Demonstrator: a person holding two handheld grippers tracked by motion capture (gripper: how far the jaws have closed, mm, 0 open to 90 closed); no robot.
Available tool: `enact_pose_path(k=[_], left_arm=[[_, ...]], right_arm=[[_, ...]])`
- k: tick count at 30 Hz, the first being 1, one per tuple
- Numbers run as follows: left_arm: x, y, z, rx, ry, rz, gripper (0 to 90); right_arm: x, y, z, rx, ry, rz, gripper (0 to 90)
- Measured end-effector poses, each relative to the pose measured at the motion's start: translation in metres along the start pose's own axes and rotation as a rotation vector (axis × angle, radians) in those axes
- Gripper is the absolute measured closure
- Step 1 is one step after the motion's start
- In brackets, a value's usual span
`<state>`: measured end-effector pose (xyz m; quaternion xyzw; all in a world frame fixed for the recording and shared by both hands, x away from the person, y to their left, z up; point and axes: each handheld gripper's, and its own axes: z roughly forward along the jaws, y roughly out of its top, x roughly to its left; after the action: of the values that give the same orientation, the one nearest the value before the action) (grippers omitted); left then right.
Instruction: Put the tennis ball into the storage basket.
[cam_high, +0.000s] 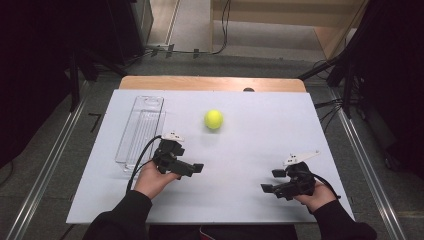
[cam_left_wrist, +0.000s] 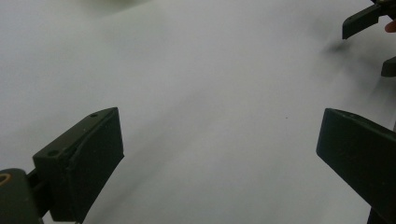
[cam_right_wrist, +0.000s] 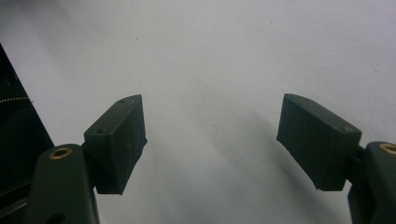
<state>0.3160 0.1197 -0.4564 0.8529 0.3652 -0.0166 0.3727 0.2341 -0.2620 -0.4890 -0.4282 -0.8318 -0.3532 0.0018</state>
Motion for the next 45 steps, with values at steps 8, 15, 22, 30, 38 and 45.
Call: enact_pose_path(k=[8,15,22,30,38,45], left_arm=[[0.002,0.007,0.003,-0.010,0.002,-0.005,1.0],[0.006,0.013,0.007,-0.015,0.011,-0.001,1.0],[0.008,0.015,0.009,-0.018,0.010,-0.004,1.0],[0.012,0.021,0.010,-0.029,0.003,-0.017,1.0],[0.015,0.034,0.013,-0.023,0.004,-0.006,1.1],[0.019,0.046,0.016,-0.027,0.018,0.002,1.1]], right_arm=[[-0.002,0.000,0.000,0.001,-0.001,-0.005,21.6],[-0.008,0.001,0.002,0.000,0.004,0.001,21.6],[-0.006,0.004,0.004,0.004,0.003,-0.013,21.7],[-0.009,0.004,0.004,0.002,-0.008,-0.001,21.6],[-0.009,0.005,0.004,-0.002,-0.012,-0.003,21.6],[-0.007,0.004,0.003,-0.002,-0.010,-0.011,21.6]])
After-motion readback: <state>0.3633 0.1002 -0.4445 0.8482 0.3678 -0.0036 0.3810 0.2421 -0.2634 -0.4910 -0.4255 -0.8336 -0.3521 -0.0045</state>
